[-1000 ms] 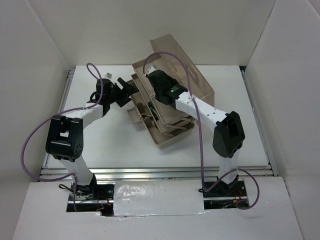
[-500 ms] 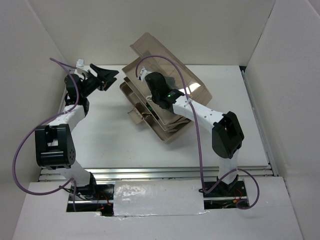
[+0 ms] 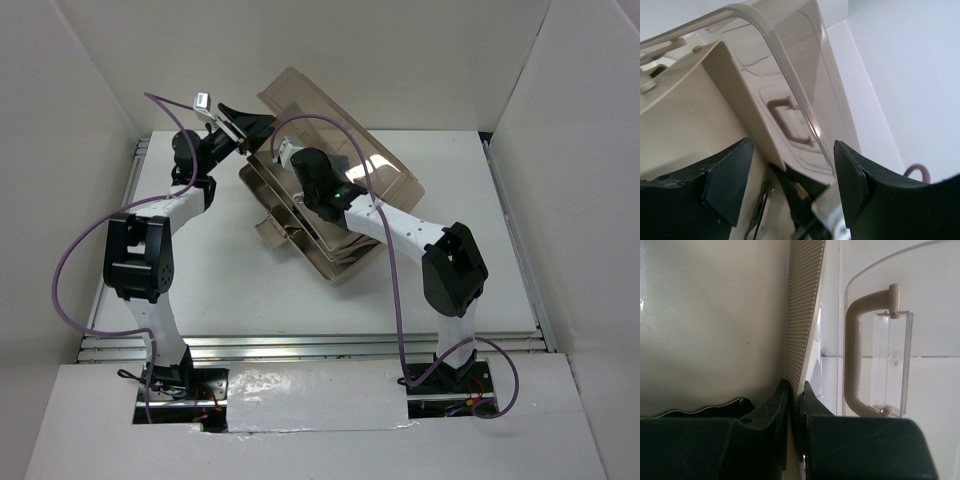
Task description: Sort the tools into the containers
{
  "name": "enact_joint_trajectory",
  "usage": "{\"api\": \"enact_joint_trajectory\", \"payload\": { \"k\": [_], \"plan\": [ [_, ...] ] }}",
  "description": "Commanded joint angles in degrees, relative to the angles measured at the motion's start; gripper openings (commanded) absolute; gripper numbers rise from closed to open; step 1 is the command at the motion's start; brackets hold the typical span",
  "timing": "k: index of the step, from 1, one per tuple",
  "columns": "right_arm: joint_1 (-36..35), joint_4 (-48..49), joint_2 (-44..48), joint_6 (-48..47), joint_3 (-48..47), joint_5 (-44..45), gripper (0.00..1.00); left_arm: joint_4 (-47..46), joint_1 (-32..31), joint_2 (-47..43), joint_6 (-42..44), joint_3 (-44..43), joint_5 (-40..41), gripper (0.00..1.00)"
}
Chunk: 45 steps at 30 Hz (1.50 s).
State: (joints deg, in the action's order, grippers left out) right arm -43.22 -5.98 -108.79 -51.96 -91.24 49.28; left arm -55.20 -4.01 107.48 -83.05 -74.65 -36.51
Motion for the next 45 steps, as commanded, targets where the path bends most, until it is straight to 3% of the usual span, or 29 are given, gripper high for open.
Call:
{"api": "enact_joint_trajectory", "payload": {
  "k": [1, 4, 7, 14, 16, 17, 18, 20, 21, 30, 33, 37, 41, 45],
  "plan": [
    [0.51, 4.75, 0.16, -9.82, 0.98, 8.56, 0.10, -10.44, -1.61, 4.48, -6.24, -6.01, 1.09, 0.77],
    [0.59, 4.22, 0.16, -9.30, 1.15, 8.38, 0.10, -15.98, -3.01, 8.44, -11.07, -7.70, 2.58, 0.75],
    [0.59, 4.48, 0.51, -9.38, 2.20, 8.03, 0.11, -17.84, -4.34, 9.15, -10.74, -8.75, 3.73, 0.74],
    [0.60, 3.96, 0.51, -9.29, 2.12, 7.50, 0.16, -19.86, -4.95, 10.64, -11.70, -12.00, 3.99, 0.47],
    [0.60, 3.69, 0.42, -9.21, 2.21, 7.41, 0.27, -19.60, -5.04, 11.08, -12.14, -12.62, 3.73, 0.35],
    [0.60, 3.78, 0.34, -9.29, 2.21, 7.33, 0.40, -19.51, -5.22, 11.17, -11.97, -13.06, 3.47, 0.31],
    [0.51, 3.69, 0.42, -9.12, 2.21, 7.24, 0.47, -19.77, -5.30, 11.34, -11.96, -13.15, 3.47, 0.23],
    [0.33, 3.08, 0.51, -8.68, 2.12, 6.80, 0.62, -19.77, -5.57, 11.43, -11.88, -13.67, 3.55, 0.17],
    [0.24, 2.99, 0.34, -8.68, 2.12, 6.80, 0.65, -19.95, -5.74, 11.61, -11.96, -13.94, 3.64, 0.14],
    [-0.37, 3.86, 0.07, -9.47, 2.21, 6.53, 0.70, -22.93, -6.27, 12.66, -11.96, -14.47, 5.05, 0.08],
    [-0.90, 5.27, 0.60, -10.35, 2.12, 6.62, 0.82, -22.93, -6.19, 12.93, -12.05, -14.21, 5.31, 0.06],
    [-1.08, 5.19, 0.78, -10.52, 0.19, 6.71, 0.86, -23.02, -6.19, 13.19, -11.70, -14.29, 5.57, 0.05],
    [-1.69, 5.71, 1.48, -11.93, -0.08, 7.15, 0.85, -23.03, -6.19, 13.28, -11.61, -14.21, 5.66, 0.03],
    [-2.83, 9.05, 2.97, -13.51, 1.07, 6.71, 0.75, -22.94, -6.18, 13.63, -11.26, -14.56, 5.84, 0.01]
  ]
}}
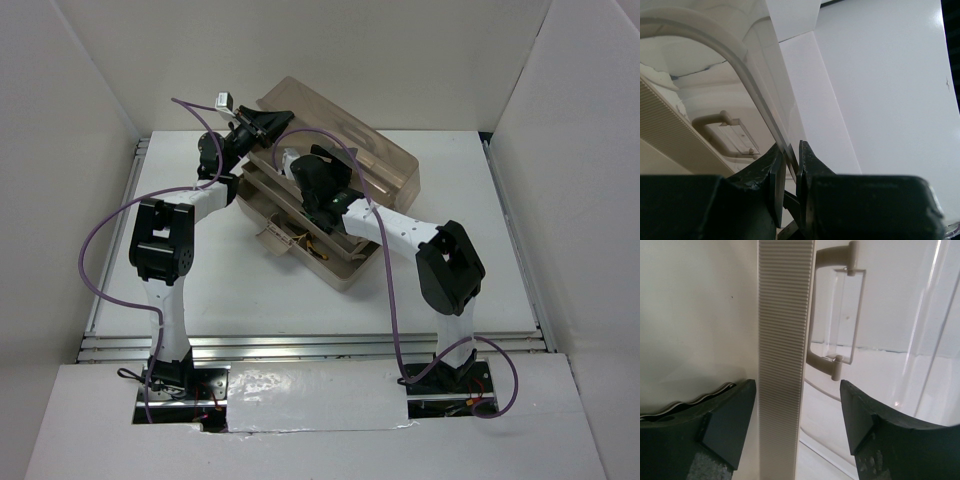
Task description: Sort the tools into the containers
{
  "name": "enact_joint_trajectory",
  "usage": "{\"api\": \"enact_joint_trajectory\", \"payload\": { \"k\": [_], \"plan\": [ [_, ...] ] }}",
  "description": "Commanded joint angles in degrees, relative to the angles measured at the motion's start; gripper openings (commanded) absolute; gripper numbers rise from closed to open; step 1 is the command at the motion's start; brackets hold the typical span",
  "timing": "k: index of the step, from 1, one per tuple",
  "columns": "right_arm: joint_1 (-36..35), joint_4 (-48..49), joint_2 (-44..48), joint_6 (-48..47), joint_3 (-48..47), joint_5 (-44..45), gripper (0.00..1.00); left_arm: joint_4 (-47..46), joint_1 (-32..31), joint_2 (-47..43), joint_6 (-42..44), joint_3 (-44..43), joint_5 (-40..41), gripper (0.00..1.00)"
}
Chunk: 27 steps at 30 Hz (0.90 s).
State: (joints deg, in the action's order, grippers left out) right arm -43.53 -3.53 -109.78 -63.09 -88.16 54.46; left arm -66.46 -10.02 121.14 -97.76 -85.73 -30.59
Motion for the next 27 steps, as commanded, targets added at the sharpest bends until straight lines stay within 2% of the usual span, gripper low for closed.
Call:
{"api": "enact_joint_trajectory", "payload": {
  "k": [1, 2, 5, 7, 8, 11, 17, 22, 24, 27],
  "plan": [
    [-2.79, 6.26, 4.30, -1.95, -2.19, 1.36, 0.73, -11.85, -0.09, 0.23, 3.45, -3.48, 0.18, 0.01],
    [-2.88, 5.82, 4.39, -1.60, -2.45, 1.01, 0.68, -12.03, -0.17, 0.23, 3.45, -3.56, 0.27, 0.00],
    [-2.88, 1.01, 3.96, 0.59, -4.99, 0.74, 0.64, -12.11, -0.17, 0.76, 3.62, -4.26, 0.44, 0.00],
    [-2.88, 0.98, 3.60, 1.13, -5.18, 1.09, 0.67, -12.64, -0.26, 1.20, 3.71, -4.53, 0.44, 0.00],
    [-2.88, 2.72, 3.52, 0.61, -4.66, 1.26, 0.74, -12.99, -0.44, 1.38, 3.80, -5.05, 0.44, 0.00],
    [-2.88, 3.09, 3.08, 0.16, -5.09, 1.97, 0.80, -13.87, -0.79, 1.20, 3.89, -5.23, 1.05, 0.00],
    [-2.88, -1.89, 2.47, 3.31, -9.38, 1.62, 0.81, -14.23, -0.96, 1.38, 4.50, -6.99, 0.62, 0.00],
    [-2.62, -2.54, 2.46, 2.89, -11.07, 1.71, 0.71, -15.72, -0.97, 1.20, 4.50, -5.41, 0.88, 0.00],
    [-2.35, -0.43, 2.99, 1.48, -10.11, 1.79, 0.70, -16.16, -0.96, 1.11, 4.68, -5.23, 0.97, 0.00],
    [-2.09, -2.35, 3.08, 2.96, -11.15, 1.44, 0.70, -15.98, -1.05, 0.94, 4.85, -5.23, 0.88, 0.00]
  ]
}}
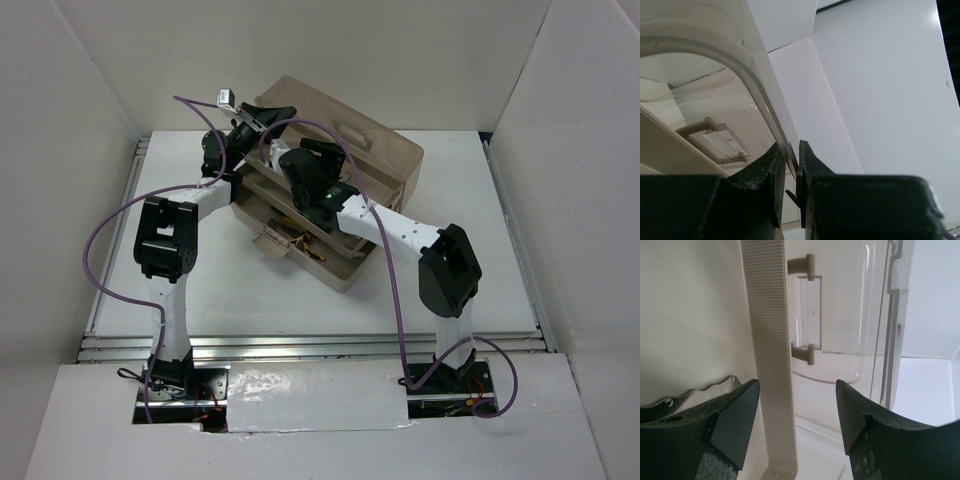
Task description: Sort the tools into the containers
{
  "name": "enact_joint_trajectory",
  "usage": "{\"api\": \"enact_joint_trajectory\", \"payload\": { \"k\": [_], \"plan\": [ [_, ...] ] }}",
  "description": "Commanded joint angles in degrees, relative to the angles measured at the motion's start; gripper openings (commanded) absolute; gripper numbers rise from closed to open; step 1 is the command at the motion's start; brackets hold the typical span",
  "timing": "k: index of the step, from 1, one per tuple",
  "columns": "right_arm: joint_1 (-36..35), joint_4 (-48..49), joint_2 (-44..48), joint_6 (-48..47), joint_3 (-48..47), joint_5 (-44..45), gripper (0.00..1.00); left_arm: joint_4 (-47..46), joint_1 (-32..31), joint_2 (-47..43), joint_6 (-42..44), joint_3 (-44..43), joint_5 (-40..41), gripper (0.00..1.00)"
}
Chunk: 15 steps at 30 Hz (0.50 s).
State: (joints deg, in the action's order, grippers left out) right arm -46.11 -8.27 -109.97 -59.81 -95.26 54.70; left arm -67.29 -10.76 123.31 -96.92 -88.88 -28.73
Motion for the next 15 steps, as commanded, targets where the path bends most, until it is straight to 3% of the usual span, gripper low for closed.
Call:
{"api": "enact_joint_trajectory", "payload": {
  "k": [1, 15],
  "plan": [
    [0.58, -0.40, 3.27, 1.43, -5.45, 0.85, 0.70, -15.33, -0.22, -1.14, 4.20, -2.35, -1.06, 0.00],
    [-2.14, -17.28, 4.59, 14.18, -11.42, -1.96, 0.75, -15.86, -0.22, -0.96, 4.11, -2.09, -1.41, 0.00]
  ]
}}
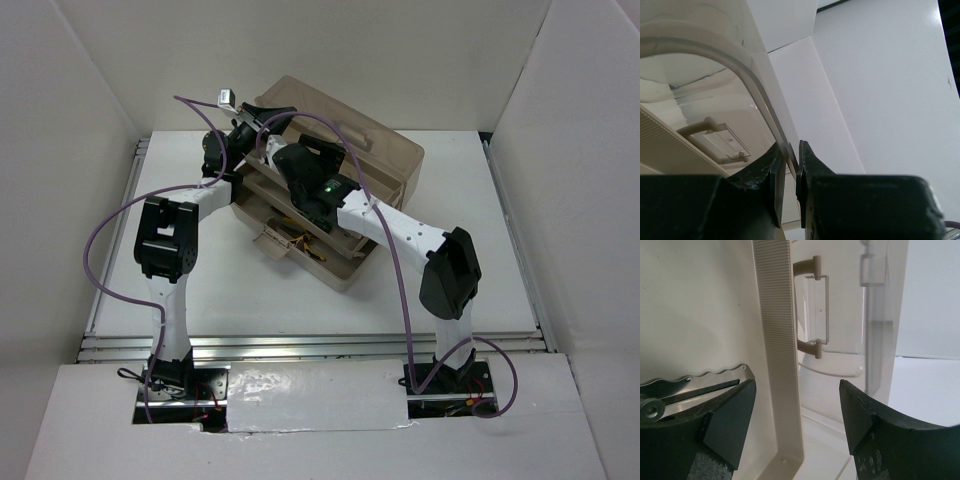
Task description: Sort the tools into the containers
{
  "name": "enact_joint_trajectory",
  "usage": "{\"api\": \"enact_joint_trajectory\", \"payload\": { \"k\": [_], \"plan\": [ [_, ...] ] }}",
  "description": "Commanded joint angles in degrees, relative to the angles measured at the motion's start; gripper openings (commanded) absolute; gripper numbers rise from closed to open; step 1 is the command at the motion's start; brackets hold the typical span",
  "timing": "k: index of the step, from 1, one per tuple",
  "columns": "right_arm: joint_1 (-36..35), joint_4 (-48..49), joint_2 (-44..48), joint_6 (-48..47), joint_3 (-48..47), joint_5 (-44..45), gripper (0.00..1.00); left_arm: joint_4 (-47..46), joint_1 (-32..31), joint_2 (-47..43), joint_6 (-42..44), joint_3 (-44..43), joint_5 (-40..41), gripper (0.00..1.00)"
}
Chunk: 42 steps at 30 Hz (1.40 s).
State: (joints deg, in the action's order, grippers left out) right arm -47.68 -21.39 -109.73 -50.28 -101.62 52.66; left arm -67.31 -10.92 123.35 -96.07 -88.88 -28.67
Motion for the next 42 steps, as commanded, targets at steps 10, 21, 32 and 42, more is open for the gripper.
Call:
{"api": "enact_joint_trajectory", "payload": {
  "k": [10, 21, 32, 42],
  "plan": [
    [-3.12, -6.91, 9.62, 10.55, -2.35, -5.20, 0.77, -16.89, 0.81, -4.17, 3.26, 3.09, -3.06, 0.00],
    [-4.61, -16.40, 14.02, 24.26, -10.87, -17.24, 0.82, -11.80, 2.83, -12.86, 5.80, 12.31, -7.19, 0.04],
    [-4.70, -16.50, 15.69, 25.94, -13.61, -17.86, 0.84, -6.00, 5.64, -23.67, 10.99, 24.79, -8.78, 0.09],
    [-3.65, -15.70, 16.22, 24.97, -11.49, -16.37, 0.85, 6.83, 8.01, -36.32, 19.07, 32.10, -10.00, 0.25]
  ]
}}
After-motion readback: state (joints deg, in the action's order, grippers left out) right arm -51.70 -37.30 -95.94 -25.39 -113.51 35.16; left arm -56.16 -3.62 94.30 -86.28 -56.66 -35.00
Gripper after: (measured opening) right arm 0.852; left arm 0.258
